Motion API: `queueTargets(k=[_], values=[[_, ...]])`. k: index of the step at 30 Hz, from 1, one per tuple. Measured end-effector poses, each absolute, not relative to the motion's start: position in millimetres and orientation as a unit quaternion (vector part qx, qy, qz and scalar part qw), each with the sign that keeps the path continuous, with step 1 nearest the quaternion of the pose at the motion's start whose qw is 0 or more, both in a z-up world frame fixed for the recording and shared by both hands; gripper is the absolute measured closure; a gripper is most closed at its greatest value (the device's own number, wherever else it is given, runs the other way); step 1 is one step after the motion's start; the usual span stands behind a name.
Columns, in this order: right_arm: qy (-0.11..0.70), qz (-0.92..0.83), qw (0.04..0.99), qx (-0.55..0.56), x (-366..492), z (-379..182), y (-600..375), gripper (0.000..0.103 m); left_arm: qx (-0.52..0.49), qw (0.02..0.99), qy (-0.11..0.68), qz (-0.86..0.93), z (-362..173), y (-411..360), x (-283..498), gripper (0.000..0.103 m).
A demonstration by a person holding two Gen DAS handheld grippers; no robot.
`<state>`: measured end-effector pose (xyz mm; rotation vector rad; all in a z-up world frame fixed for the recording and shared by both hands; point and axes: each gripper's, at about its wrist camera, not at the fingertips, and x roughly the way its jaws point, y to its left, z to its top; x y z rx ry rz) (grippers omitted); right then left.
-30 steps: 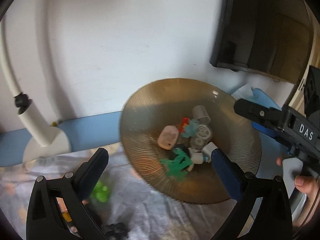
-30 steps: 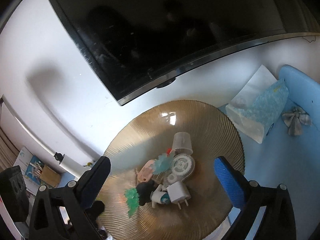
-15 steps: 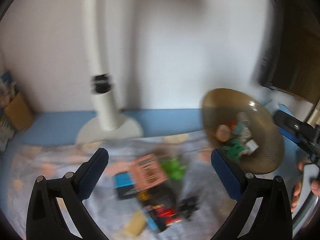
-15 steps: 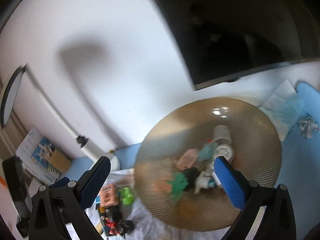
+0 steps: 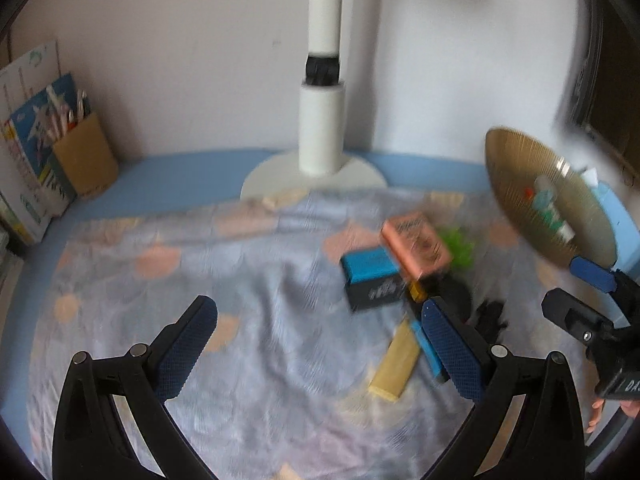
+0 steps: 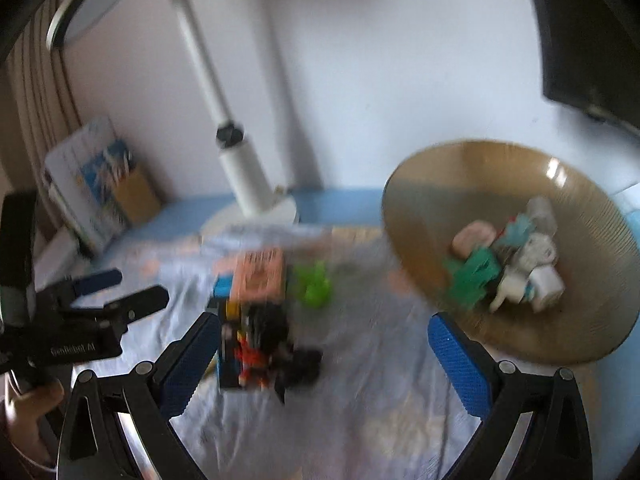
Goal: Organize rigid objects
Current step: 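Move both tools back over the remaining pile, then grasp the yellow stick with the left gripper while the right grasps the black figure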
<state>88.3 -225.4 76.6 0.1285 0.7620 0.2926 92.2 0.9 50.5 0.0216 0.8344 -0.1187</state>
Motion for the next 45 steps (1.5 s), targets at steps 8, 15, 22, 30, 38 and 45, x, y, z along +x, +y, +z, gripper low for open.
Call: queueTargets(k=[8,15,22,30,38,45], values=[[0.431,0.163,0.886,-0.054,83,26,-188,0.0,0.059,0.899,0.429,-0.068,15,-13,77,0.001],[0.446,0.143,0.882,-0.06,99,15,-189,0.0,0.096,0.885,0.448,-0.079,-2,-30,80,0.001],[0.454,0.149,0.876,-0.061,114,13,-191,0.0,0.04,0.891,0.443,-0.092,-6,-20,90,0.0],[0.446,0.178,0.875,-0.061,108,16,-186,0.006,0.03,0.893,0.444,-0.074,-6,-26,93,0.0],[0.427,0.242,0.871,-0.019,102,24,-188,0.035,0.029,0.894,0.441,-0.079,-6,-26,92,0.006],[0.423,0.252,0.87,0.003,102,26,-191,0.066,0.078,0.896,0.409,-0.152,6,-53,74,0.073]])
